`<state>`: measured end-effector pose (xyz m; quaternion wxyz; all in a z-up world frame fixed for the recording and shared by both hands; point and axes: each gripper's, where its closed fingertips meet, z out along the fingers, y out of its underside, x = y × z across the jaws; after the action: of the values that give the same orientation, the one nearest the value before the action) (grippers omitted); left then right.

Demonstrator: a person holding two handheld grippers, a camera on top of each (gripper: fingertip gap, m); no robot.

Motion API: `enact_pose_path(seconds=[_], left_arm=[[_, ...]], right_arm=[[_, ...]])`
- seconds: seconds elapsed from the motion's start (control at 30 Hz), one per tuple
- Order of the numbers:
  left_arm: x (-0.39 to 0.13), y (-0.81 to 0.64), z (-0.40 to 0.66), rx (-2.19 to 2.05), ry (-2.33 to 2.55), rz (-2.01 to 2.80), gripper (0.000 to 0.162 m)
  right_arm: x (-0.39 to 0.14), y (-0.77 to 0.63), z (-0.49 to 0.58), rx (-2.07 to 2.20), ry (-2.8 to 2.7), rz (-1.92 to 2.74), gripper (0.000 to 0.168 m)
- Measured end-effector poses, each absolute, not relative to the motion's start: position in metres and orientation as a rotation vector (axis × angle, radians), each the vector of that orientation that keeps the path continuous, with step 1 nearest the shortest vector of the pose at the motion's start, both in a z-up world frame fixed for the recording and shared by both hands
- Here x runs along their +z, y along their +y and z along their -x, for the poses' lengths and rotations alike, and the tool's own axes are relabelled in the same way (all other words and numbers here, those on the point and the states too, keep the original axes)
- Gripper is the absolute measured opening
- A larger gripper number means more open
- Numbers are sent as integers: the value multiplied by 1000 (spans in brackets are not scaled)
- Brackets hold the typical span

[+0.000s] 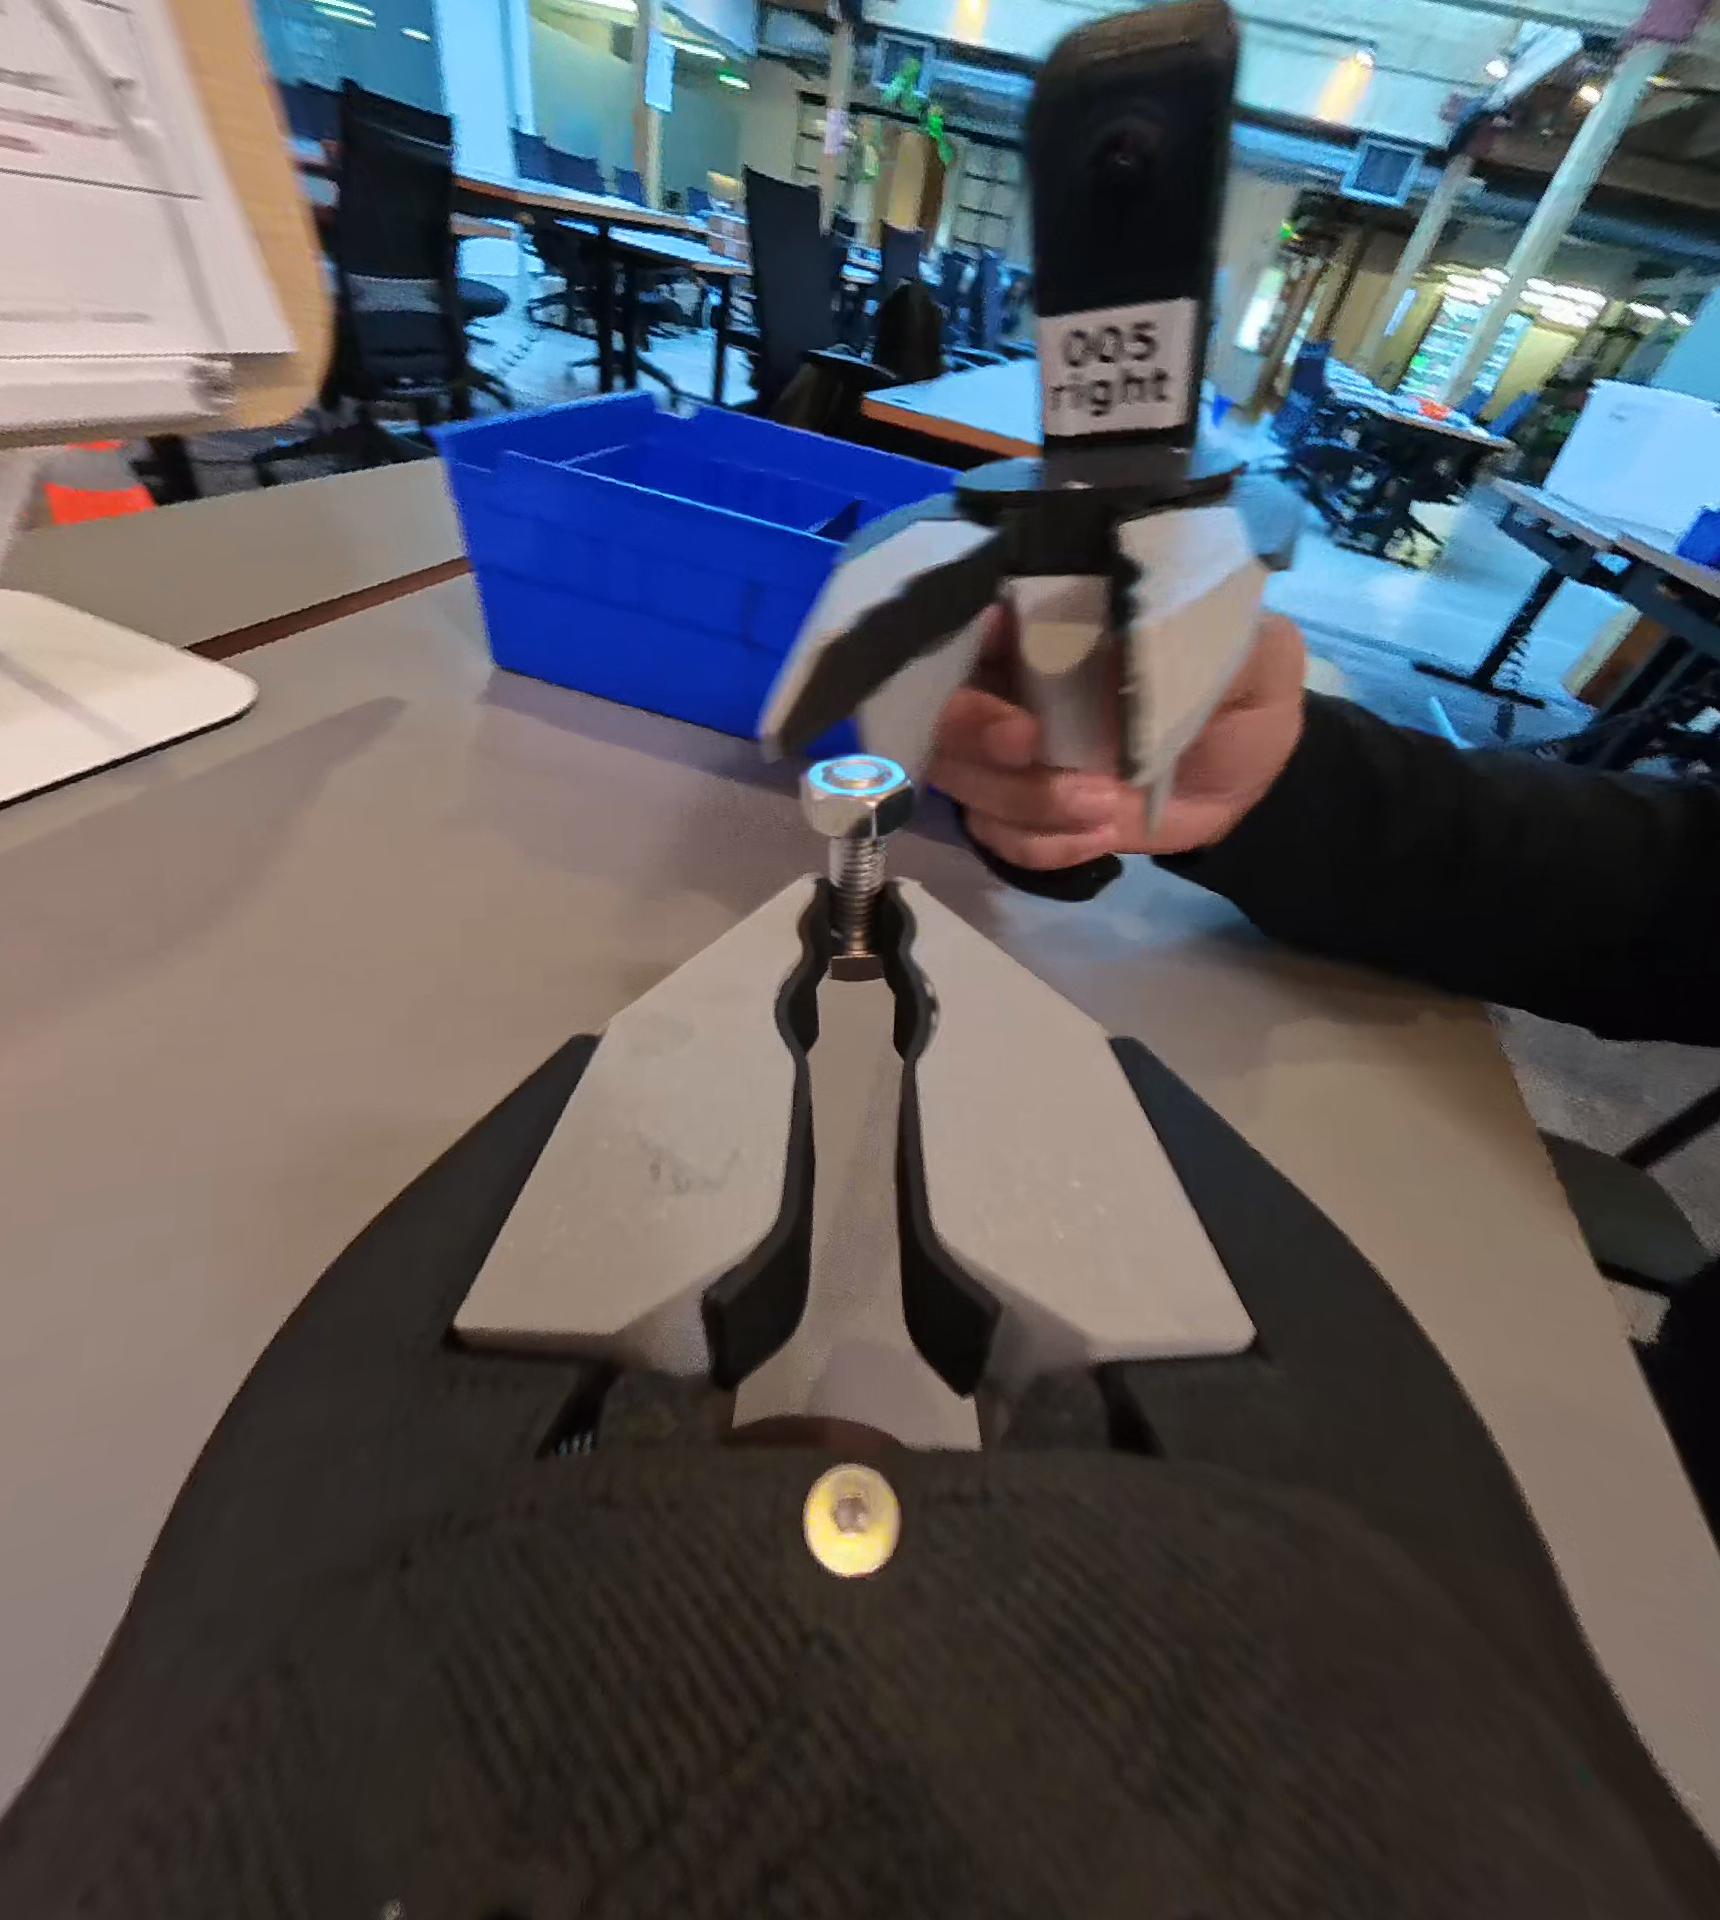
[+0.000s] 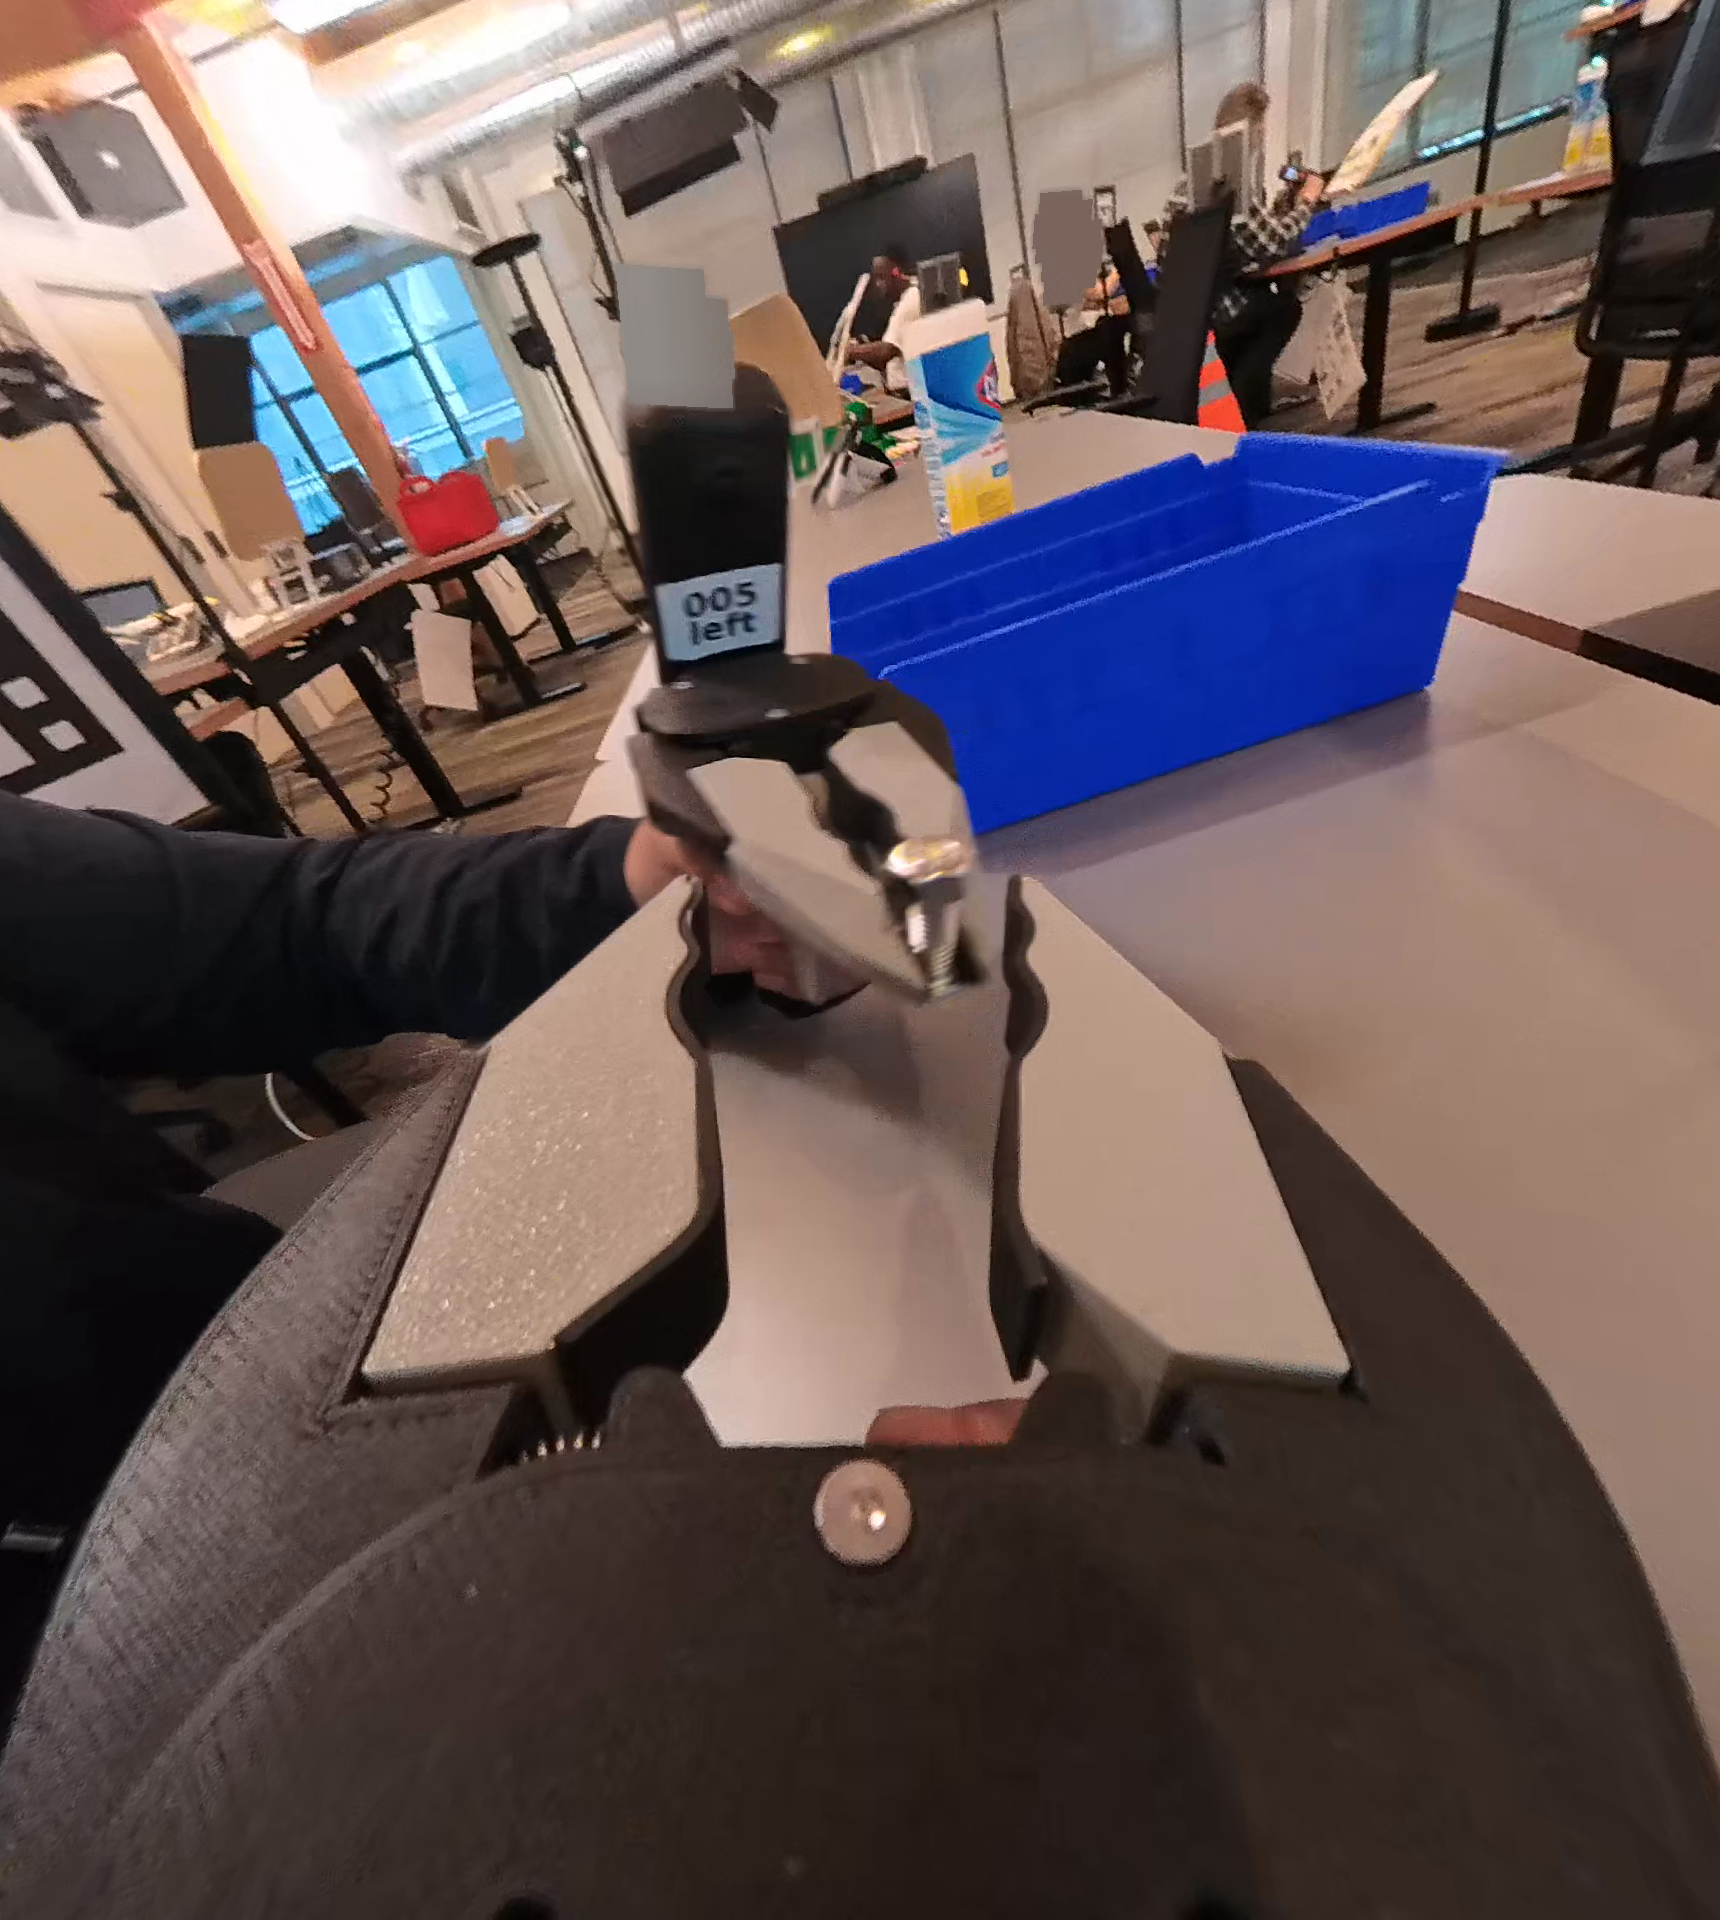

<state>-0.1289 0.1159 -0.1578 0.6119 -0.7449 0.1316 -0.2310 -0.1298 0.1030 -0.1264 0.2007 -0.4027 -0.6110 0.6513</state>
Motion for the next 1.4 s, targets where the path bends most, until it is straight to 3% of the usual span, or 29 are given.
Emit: enact_pose_path(seconds=[0.1,0.17,0.23,0.3,0.43,0.6,0.67,0.73,0.77,0.8,0.93,1.13,1.27,1.33,1.4], left_arm=[[-162,116,111,-524,365,1734,7],[-165,119,119,-484,351,1746,7],[-164,120,138,-479,281,1739,7],[-159,118,156,-537,197,1714,7],[-157,115,154,-557,211,1702,7],[-156,116,119,-573,315,1710,7],[-160,118,122,-524,319,1728,7],[-160,119,136,-519,273,1727,7],[-160,120,147,-518,215,1723,7],[-159,120,157,-524,174,1720,7],[-158,117,164,-536,164,1712,7],[-158,117,123,-574,292,1723,7],[-161,118,122,-573,297,1732,7],[-163,118,134,-546,272,1734,7],[-163,121,156,-526,178,1736,7]], right_arm=[[-129,98,133,1820,-1717,1132,59],[-131,91,129,1831,-1769,1104,45],[-133,96,129,1779,-1771,1116,52],[-126,94,119,1847,-1792,1057,14],[-120,106,127,1877,-1684,1127,45],[-133,101,135,1819,-1716,1169,54],[-134,94,132,1830,-1758,1148,45],[-136,95,131,1795,-1775,1145,48],[-134,95,126,1798,-1792,1110,34],[-127,91,118,1859,-1813,1045,0],[-116,107,123,1919,-1679,1119,32],[-130,112,137,1854,-1651,1215,43],[-137,99,134,1868,-1736,1196,35],[-138,99,132,1855,-1754,1187,39],[-131,95,119,1914,-1807,1089,0]])
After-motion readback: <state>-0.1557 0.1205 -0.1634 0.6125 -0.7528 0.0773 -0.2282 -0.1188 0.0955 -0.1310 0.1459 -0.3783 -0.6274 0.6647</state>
